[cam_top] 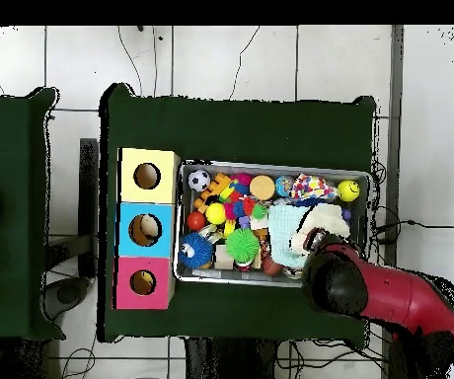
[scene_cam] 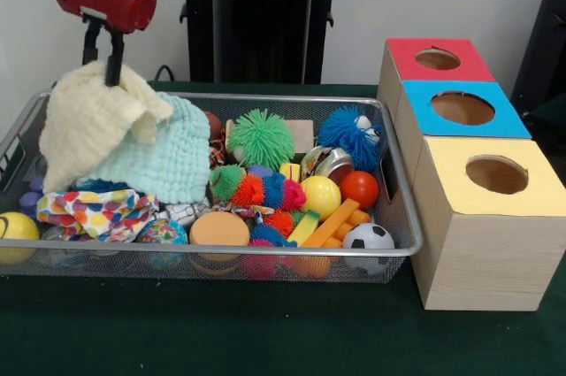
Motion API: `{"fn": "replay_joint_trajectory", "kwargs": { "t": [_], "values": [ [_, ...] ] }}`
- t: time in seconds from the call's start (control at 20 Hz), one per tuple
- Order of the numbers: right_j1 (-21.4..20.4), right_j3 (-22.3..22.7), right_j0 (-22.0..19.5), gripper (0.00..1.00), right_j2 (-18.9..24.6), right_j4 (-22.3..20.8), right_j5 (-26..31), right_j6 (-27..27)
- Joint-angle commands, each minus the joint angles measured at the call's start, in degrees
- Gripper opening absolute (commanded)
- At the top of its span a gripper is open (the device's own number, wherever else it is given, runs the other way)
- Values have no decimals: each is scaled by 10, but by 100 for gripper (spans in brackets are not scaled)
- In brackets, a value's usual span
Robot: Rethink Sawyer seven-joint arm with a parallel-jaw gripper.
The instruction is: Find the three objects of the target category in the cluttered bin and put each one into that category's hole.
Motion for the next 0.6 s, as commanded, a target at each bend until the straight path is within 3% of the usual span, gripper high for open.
{"fn": "replay_joint_trajectory", "kwargs": {
  "t": [0.05, 0.2, 0.3, 0.45, 0.6],
  "values": [
    [19, 41, -25, 100, 77, -35, -26, -32],
    [16, 35, -15, 100, 70, -34, -11, -27],
    [22, 38, -24, 100, 81, -12, 9, -21],
    [22, 49, -39, 100, 103, -11, -4, -25],
    [11, 68, -37, 100, 102, 29, 45, -3]
  ]
}}
